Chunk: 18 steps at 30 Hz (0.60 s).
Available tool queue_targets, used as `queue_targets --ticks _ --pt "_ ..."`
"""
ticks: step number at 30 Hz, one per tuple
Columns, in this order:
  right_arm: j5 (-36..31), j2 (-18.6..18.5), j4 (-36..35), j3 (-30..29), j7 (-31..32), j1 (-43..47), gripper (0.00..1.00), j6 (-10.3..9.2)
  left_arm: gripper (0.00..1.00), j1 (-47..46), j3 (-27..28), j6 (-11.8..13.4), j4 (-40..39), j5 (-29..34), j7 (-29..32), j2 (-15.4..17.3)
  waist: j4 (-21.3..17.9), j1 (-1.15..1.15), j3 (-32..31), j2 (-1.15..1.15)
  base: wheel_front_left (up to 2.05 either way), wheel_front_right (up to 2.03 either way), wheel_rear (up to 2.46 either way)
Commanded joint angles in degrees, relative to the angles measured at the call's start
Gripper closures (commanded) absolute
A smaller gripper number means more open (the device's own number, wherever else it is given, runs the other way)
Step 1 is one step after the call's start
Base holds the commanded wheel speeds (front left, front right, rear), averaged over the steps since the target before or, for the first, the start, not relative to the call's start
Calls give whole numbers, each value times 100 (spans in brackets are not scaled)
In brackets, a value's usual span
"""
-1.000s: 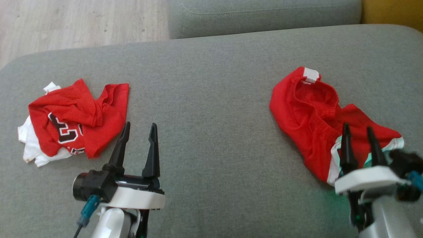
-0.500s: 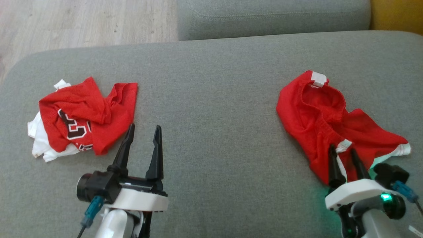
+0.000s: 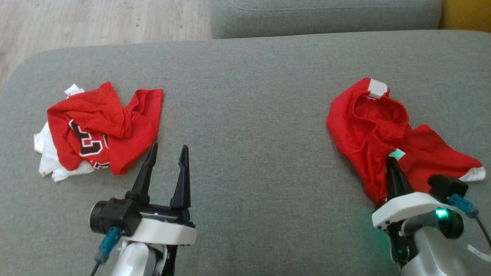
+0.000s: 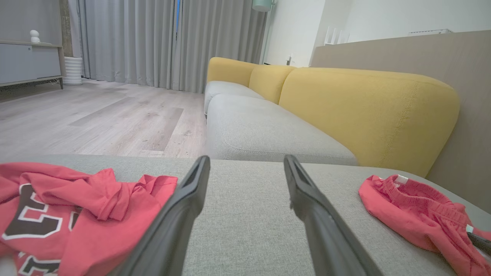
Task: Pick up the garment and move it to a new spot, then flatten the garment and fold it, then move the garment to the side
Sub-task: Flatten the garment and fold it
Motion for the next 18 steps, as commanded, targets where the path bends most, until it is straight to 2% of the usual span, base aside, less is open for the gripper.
queue_targets --ticks 1,11,14,18 --pt "57 -32 -180 215 -173 -281 100 -4 0 -217 168 11 -161 -19 -46 9 16 -1 -19 0 0 0 0" --pt "-440 -40 -821 810 -423 -544 100 -4 0 -200 159 35 -152 -50 -46 9 82 -1 -87 0 0 0 0" --pt "-553 -63 -1004 1183 -438 -696 100 -4 0 -207 130 44 -167 -74 -46 9 138 -1 -70 0 0 0 0" --pt "-647 -113 -933 2073 -402 -1041 100 -4 0 -224 83 52 -175 -115 -46 9 277 -1 -20 0 0 0 0"
